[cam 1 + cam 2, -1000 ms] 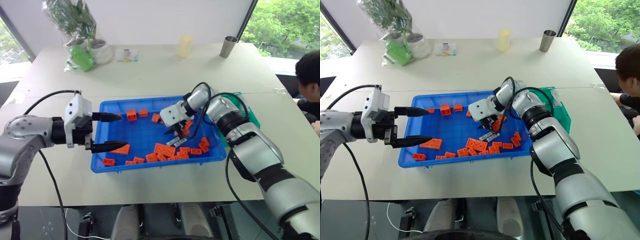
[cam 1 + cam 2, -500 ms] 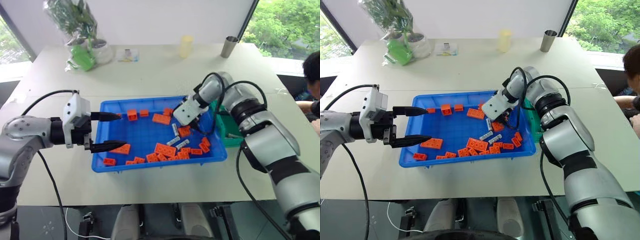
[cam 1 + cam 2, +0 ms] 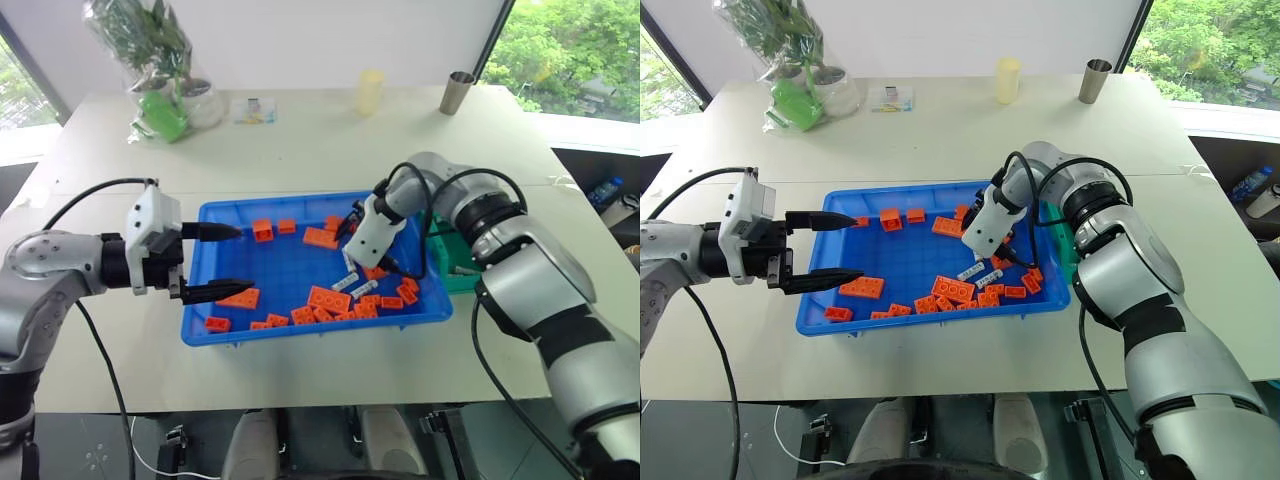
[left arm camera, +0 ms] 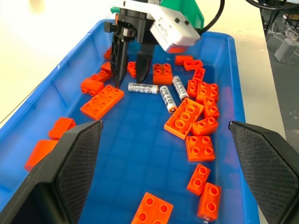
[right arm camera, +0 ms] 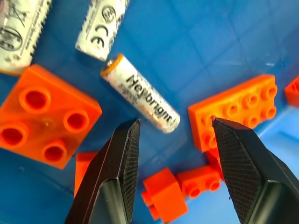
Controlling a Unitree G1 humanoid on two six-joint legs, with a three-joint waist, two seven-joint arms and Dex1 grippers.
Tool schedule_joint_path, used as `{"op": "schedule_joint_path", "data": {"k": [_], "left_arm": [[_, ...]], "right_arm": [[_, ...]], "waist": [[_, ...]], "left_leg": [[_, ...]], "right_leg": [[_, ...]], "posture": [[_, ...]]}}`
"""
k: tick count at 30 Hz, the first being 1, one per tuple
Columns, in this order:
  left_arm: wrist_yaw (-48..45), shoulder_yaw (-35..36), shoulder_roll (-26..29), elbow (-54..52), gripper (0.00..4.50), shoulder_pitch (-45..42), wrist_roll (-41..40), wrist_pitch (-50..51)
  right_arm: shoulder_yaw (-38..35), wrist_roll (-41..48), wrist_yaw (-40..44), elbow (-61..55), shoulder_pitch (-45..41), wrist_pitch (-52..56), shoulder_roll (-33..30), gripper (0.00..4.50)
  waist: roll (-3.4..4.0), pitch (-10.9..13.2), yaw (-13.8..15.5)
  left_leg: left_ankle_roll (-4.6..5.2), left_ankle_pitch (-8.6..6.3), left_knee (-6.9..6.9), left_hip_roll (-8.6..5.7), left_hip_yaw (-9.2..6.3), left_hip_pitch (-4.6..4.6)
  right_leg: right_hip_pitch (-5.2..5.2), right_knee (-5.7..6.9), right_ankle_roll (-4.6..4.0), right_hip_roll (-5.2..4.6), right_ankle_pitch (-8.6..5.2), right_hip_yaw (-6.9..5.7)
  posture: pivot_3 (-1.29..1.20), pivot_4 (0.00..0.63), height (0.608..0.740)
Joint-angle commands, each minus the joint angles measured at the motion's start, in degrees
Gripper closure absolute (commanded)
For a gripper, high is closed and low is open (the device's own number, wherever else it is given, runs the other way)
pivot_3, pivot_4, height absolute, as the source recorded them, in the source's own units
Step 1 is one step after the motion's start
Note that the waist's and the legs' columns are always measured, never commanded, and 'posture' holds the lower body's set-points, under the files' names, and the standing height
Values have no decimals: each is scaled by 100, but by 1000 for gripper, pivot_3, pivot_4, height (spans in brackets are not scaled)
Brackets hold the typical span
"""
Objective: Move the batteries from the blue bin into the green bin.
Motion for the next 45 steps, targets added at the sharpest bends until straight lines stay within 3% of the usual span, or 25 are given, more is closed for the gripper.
{"op": "schedule_joint_path", "data": {"k": [1,4,7,8,12,15,19,23,26,30,34,36,37,40,45], "left_arm": [[16,155,24,-117,0,-50,-53,-56],[25,152,21,-111,0,-64,-44,-64],[31,146,16,-105,0,-76,-41,-68],[32,144,15,-104,0,-80,-41,-68],[12,101,6,-39,0,-143,-23,-82],[-14,30,-24,40,0,-216,9,-107],[-7,-83,-143,124,0,-311,35,-119],[-2,-139,-254,152,0,-286,73,-137],[-26,-137,-306,156,0,-203,54,-121],[-102,-147,-317,215,0,-149,62,-163],[-154,-276,-377,358,0,-324,113,-211],[-189,-413,-453,508,0,-547,172,-259],[-202,-460,-481,556,0,-623,201,-278],[-237,-505,-519,616,0,-744,246,-277],[-239,-446,-488,491,0,-677,215,-231]], "right_arm": [[49,26,20,-8,24,-210,48,2005],[79,32,53,-21,65,-265,85,2807],[74,37,71,-36,84,-274,92,4333],[72,40,77,-42,89,-279,89,4485],[-163,358,300,-93,98,-111,-23,4482],[-733,1280,991,-375,225,597,-155,4482],[-1957,3086,1955,-2405,783,3715,-548,4482],[-2960,3865,1677,-4679,1524,6679,-1431,4482],[-3932,4215,1223,-5781,2262,8311,-2327,4482],[-5098,4532,764,-6808,3588,9564,-3227,4482],[-5687,4676,488,-7509,4913,9849,-3490,4482],[-5637,4691,156,-7644,5261,9941,-3255,3356],[-5561,4655,33,-7636,5323,9889,-3176,3136],[-5346,4635,-123,-7575,5366,9650,-3189,1623],[-4945,5188,275,-7555,4564,9707,-3254,1623]], "waist": [[0,0,9],[0,0,12],[0,0,11],[0,0,11],[0,0,14],[0,0,28],[0,0,40],[0,1,143],[-1,0,247],[-1,0,320],[-1,0,244],[7,3,154],[-5,-4,182],[-3,-2,184],[0,1,163]], "left_leg": [[0,0,0,0,0,0],[0,0,0,0,0,0],[0,0,0,0,0,1],[0,0,0,0,0,1],[0,0,1,0,0,3],[-1,0,1,-1,-1,2],[0,1,5,1,-4,1],[1,0,5,5,-12,-1],[2,-2,4,4,-12,-1],[7,-4,6,0,-5,-6],[8,-5,8,0,7,4],[9,-4,9,0,12,7],[9,-4,9,0,10,8],[9,-4,11,-2,8,5],[10,-4,11,-2,13,2]], "right_leg": [[0,0,-1,0,-1,0],[1,0,-1,0,-1,0],[1,0,0,0,0,0],[1,0,-1,0,0,0],[3,0,-1,0,-1,0],[5,0,1,0,1,0],[9,0,9,-1,5,-1],[10,-2,8,-6,5,-4],[11,-6,-7,-7,-4,-5],[10,-21,-15,-20,-9,-6],[11,-23,-15,-9,-9,0],[9,-18,-14,-3,-9,11],[10,-16,-14,-1,-9,14],[11,-17,-12,4,-9,12],[4,-17,-11,2,-8,14]], "posture": [[0,150,736],[0,150,736],[0,150,736],[0,150,736],[0,150,736],[0,150,736],[0,150,736],[0,150,736],[0,150,736],[0,150,736],[0,150,736],[0,150,736],[0,150,736],[0,150,736],[0,150,736]]}}
